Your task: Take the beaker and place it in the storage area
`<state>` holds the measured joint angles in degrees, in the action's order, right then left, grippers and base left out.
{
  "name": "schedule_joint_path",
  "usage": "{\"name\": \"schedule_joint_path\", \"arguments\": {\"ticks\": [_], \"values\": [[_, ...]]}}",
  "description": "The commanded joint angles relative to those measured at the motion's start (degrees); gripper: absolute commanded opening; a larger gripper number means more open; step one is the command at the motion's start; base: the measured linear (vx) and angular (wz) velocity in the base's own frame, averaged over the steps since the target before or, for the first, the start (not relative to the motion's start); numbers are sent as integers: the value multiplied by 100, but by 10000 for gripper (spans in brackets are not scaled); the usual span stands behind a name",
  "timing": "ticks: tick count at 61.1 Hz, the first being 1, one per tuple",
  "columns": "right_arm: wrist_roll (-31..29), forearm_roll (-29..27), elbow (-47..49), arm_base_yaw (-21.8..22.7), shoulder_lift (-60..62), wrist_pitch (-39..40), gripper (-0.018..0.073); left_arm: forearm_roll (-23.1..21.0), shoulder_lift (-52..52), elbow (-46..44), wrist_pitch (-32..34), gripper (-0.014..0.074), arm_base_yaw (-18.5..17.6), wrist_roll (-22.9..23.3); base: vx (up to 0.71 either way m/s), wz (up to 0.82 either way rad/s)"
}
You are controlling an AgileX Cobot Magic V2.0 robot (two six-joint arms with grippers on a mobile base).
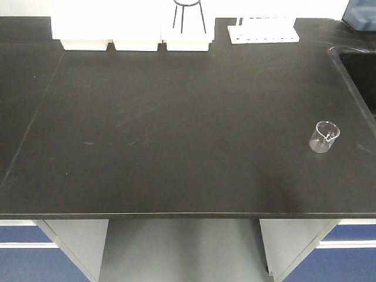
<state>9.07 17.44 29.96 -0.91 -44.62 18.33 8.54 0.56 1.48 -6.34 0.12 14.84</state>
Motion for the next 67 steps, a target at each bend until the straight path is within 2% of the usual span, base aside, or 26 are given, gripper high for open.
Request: {"name": "schedule_joint_path", "arguments": {"ticks": [1,9,15,23,26,29,36,51,56,61,67], "values": [[-42,29,214,17,-220,909,1,-32,104,125,485,-8,-43,33,0,0],[168,29,206,17,-331,915,55,-32,104,125,485,-8,-43,33,0,0],[293,29,193,17,-331,921,146,-32,104,125,485,-8,-43,33,0,0],[420,2,193,17,-331,902,353,-32,104,125,485,-8,-43,33,0,0],[420,-59,193,17,-331,876,463,-32,104,125,485,-8,-43,33,0,0],[420,-224,193,17,-331,795,571,-32,104,125,485,-8,-43,33,0,0],[378,-605,193,17,-331,714,732,-32,104,125,485,-8,-43,33,0,0],[647,-625,170,17,-323,643,706,-32,104,125,485,-8,-43,33,0,0],[629,-406,-13,17,-506,739,683,-32,104,125,485,-8,-43,33,0,0],[629,-180,-490,17,-765,1218,662,-32,104,125,485,-8,-43,33,0,0],[681,-204,-1137,17,-1104,2011,645,-32,104,125,485,-8,-43,33,0,0]]}}
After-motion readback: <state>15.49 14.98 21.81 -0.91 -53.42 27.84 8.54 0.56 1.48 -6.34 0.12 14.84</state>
